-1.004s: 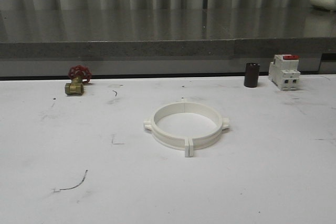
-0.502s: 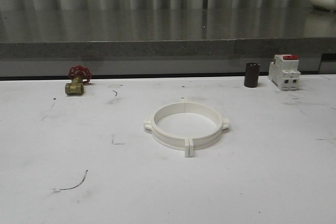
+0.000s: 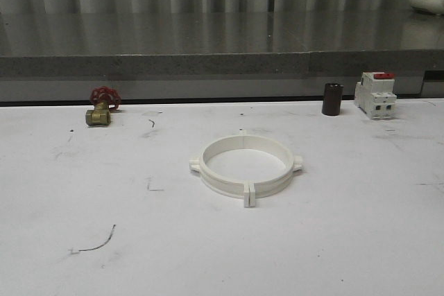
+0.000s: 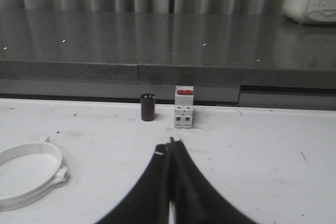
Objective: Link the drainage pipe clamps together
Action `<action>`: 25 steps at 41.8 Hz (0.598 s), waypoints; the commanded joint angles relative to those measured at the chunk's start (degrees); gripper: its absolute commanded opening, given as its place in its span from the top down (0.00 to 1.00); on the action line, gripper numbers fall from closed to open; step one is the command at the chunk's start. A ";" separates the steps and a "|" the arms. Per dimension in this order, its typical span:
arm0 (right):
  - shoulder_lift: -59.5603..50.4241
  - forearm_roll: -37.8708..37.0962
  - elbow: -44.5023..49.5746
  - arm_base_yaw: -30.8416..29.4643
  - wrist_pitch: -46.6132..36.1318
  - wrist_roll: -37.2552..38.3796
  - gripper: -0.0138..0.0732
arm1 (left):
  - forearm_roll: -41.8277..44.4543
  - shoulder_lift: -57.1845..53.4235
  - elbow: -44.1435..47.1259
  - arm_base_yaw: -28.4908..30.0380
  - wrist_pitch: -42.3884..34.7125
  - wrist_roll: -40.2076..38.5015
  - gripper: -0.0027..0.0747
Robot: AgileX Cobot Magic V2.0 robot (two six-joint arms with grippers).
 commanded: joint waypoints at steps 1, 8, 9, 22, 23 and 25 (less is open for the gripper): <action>-4.41 -0.67 1.36 -1.81 -5.79 -0.63 0.92 | 0.04 -0.60 1.38 -0.35 -4.71 -0.51 0.99; -8.15 -0.67 4.66 -2.02 -7.16 -0.63 0.92 | 0.04 -0.60 1.38 -0.35 -4.71 -0.51 0.99; -8.27 -0.67 5.48 -2.09 -7.76 -0.63 0.92 | 0.04 -0.50 1.38 -0.35 -4.71 -0.51 0.99; -8.21 -0.24 5.33 -2.09 -5.98 -0.56 0.92 | 0.04 -0.50 1.38 -0.35 -4.71 -0.51 0.99; -8.21 -0.24 5.33 -2.09 -5.98 -0.56 0.92 | 0.04 -0.50 1.38 -0.35 -4.71 -0.51 0.99; -8.21 -0.16 5.33 -2.09 -5.97 -0.56 0.92 | 0.04 -0.50 1.38 -0.35 -4.71 -0.51 0.99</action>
